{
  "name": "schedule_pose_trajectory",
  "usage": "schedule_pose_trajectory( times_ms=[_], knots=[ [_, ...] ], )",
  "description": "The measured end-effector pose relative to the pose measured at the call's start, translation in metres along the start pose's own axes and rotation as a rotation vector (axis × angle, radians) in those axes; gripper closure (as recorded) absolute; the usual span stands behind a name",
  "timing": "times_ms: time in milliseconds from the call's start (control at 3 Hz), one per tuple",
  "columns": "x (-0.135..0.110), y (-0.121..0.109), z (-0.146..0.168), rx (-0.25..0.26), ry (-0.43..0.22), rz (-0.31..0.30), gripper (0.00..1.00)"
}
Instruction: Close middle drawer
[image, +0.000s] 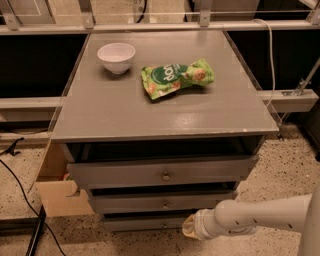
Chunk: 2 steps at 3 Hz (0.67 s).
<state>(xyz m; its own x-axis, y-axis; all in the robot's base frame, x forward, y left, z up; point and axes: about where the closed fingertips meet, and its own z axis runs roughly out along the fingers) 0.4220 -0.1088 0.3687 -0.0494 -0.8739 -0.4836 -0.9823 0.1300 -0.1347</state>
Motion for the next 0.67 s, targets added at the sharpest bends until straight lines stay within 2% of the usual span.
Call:
schedule_pose_trajectory(
  times_ms=[333,667],
  knots=[
    [0.0000,0.0000,0.0000,0.000,0.000,0.000,0.38],
    [0.0000,0.0000,0.0000,0.000,0.000,0.000,0.07]
  ],
)
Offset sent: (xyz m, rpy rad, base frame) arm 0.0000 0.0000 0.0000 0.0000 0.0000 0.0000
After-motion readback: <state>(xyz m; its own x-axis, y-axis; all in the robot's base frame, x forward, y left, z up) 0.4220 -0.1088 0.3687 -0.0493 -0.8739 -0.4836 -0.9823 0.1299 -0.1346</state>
